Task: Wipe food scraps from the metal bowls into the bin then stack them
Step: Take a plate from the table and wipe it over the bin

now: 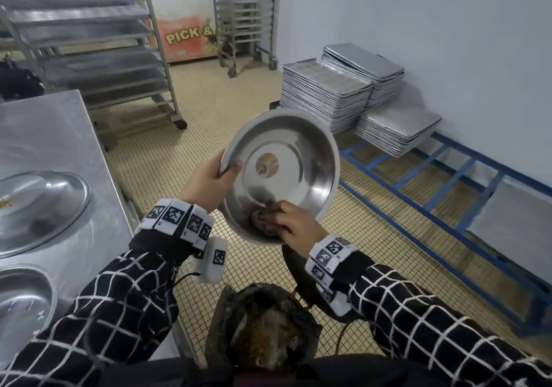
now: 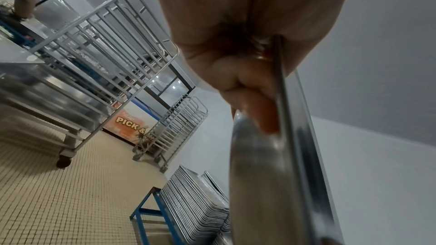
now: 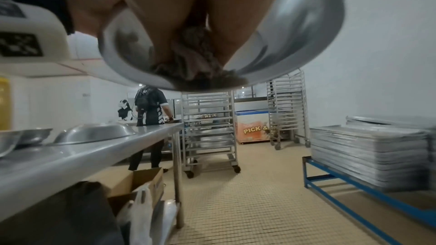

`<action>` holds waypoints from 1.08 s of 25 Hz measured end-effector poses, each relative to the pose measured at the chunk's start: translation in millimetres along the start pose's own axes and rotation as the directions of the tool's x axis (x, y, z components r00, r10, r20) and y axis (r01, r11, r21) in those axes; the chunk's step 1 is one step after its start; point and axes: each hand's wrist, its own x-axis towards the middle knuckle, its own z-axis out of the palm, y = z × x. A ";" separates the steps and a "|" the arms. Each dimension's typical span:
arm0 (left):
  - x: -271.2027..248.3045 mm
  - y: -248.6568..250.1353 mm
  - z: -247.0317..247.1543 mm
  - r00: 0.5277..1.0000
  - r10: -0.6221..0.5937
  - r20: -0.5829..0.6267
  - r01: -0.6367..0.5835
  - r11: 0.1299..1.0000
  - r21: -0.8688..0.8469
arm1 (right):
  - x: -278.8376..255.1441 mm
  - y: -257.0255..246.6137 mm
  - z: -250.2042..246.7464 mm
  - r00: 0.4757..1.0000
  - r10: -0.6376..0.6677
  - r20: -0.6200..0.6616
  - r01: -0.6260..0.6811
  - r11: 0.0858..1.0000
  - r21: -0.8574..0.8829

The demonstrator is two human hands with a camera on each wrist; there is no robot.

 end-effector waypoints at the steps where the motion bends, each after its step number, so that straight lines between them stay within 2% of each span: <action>1: 0.9 0.4 -1.8 1.000 -0.006 -0.001 0.006 1.000 0.015 | -3.4 3.9 -9.6 0.998 0.023 0.051 -0.021 0.999 -0.049; 2: 1.0 0.6 -2.2 1.000 -0.017 0.002 0.017 1.000 0.019 | -6.4 8.1 -20.0 0.996 0.063 0.061 -0.060 0.997 -0.053; 4: -0.6 0.1 0.6 0.999 -0.047 0.003 0.047 0.999 -0.011 | -7.1 11.7 -41.7 0.974 0.210 -0.084 -0.201 0.975 0.099; 6: -1.8 2.8 4.9 0.999 -0.054 0.003 0.054 0.996 -0.068 | 3.9 16.9 -60.7 0.886 0.298 -0.356 -0.256 0.953 0.162; 7: -1.6 4.7 7.1 0.999 -0.051 0.005 0.051 0.995 -0.083 | 10.7 20.9 -67.6 0.840 0.295 -0.454 -0.269 0.955 0.124; 8: -0.9 6.5 8.9 0.999 -0.047 0.006 0.047 0.995 -0.093 | 17.3 25.1 -71.8 0.817 0.273 -0.508 -0.269 0.960 0.083; 9: 0.1 8.0 10.7 0.999 -0.042 -0.001 0.042 0.993 -0.111 | 22.3 29.0 -73.6 0.819 0.247 -0.518 -0.272 0.962 0.029; 10: 0.6 8.7 11.7 0.999 -0.037 -0.013 0.035 0.990 -0.135 | 24.8 32.6 -71.8 0.846 0.224 -0.485 -0.274 0.961 -0.033; 13: 5.2 8.2 13.2 0.996 -0.030 -0.089 0.013 0.981 -0.192 | 17.2 35.9 -47.5 0.942 0.178 -0.283 -0.231 0.959 -0.165; 16: 7.3 4.7 16.6 0.987 -0.027 -0.160 -0.004 0.981 -0.192 | 3.0 24.1 -24.7 0.984 0.143 -0.102 -0.155 0.980 -0.123; 17: 7.0 3.5 19.1 0.984 -0.021 -0.177 -0.011 0.983 -0.181 | -0.7 17.6 -20.3 0.986 0.140 -0.088 -0.149 0.983 -0.103; 18: 5.7 3.2 21.3 0.981 -0.020 -0.195 -0.016 0.984 -0.177 | -3.1 10.1 -15.4 0.980 0.151 -0.131 -0.163 0.983 -0.080; 20: 4.7 3.4 25.7 0.973 -0.031 -0.228 -0.016 0.979 -0.201 | -6.4 -8.3 -3.0 0.921 0.164 -0.354 -0.190 0.981 -0.042; 22: 6.0 7.5 29.0 0.972 -0.038 -0.232 -0.023 0.967 -0.255 | -1.4 -29.9 12.8 0.869 0.097 -0.484 -0.139 0.989 -0.052; 25: 9.2 16.3 30.3 0.979 0.008 -0.205 -0.068 0.955 -0.290 | 12.1 -40.3 21.7 0.909 0.042 -0.414 -0.052 0.999 -0.012; 27: 10.8 19.4 26.7 0.980 0.019 -0.198 -0.083 0.944 -0.319 | 14.2 -22.4 9.4 0.939 0.058 -0.339 -0.111 0.984 -0.139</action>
